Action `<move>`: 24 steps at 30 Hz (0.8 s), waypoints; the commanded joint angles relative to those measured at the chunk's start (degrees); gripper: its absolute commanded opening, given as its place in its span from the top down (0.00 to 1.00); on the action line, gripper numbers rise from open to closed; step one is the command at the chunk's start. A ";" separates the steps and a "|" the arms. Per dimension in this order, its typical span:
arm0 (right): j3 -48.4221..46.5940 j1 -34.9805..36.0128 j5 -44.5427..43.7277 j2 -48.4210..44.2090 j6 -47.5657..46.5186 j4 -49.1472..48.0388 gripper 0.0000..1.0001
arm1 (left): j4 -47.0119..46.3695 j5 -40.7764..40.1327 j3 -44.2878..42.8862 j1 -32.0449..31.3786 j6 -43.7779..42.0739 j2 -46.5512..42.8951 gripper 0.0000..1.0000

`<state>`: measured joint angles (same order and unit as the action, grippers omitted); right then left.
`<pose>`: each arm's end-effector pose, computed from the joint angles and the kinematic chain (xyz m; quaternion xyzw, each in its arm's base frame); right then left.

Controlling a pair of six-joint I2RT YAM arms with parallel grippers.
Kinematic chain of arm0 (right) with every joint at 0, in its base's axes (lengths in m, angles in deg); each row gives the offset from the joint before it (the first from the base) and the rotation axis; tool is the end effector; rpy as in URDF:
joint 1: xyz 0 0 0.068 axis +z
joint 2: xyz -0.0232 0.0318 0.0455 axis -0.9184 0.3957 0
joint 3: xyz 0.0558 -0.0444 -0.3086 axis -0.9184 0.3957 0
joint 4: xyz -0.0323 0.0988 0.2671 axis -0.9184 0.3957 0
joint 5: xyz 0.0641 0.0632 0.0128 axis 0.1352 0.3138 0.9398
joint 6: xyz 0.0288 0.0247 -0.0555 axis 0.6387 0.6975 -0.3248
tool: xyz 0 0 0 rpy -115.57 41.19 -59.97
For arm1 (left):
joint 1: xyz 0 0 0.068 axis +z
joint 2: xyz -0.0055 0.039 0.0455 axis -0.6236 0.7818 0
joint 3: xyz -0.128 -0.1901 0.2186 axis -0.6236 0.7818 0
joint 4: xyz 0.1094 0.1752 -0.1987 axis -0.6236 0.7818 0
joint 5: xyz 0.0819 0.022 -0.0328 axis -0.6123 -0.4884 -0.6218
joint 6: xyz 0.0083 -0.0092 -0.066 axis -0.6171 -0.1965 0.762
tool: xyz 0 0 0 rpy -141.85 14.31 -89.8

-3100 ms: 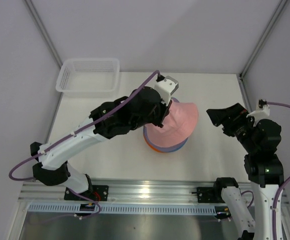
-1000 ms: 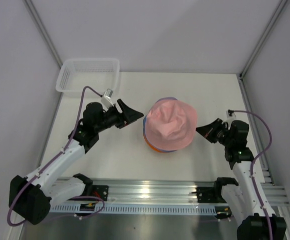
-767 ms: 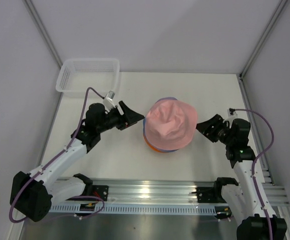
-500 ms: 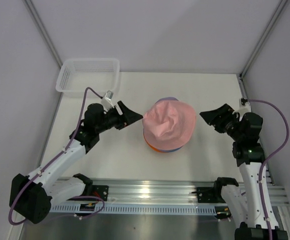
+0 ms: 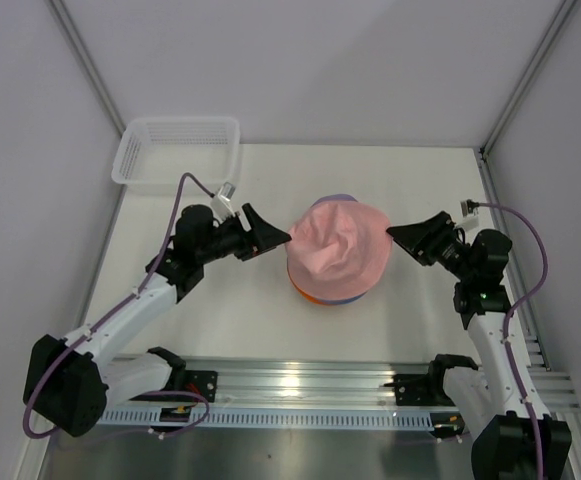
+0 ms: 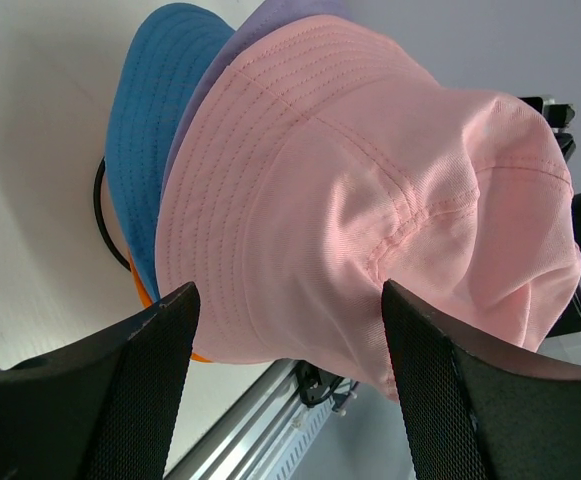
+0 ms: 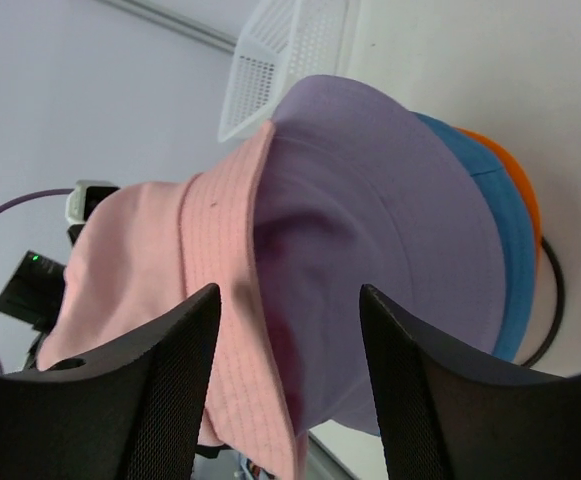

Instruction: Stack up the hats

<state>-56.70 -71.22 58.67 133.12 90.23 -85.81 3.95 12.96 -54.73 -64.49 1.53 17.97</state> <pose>0.2004 0.0191 0.3039 0.1389 0.7420 0.4807 0.4462 0.2326 -0.1394 0.3071 -0.0554 0.8006 -0.5030 0.3209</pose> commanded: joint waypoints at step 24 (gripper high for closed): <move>-2.57 3.39 4.08 5.62 -0.17 -6.71 1.00 | -4.77 3.38 0.12 0.42 -1.44 2.61 0.25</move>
<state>-56.33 -67.99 63.85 138.67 93.18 -94.27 1.46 15.25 -54.73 -64.47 1.14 20.61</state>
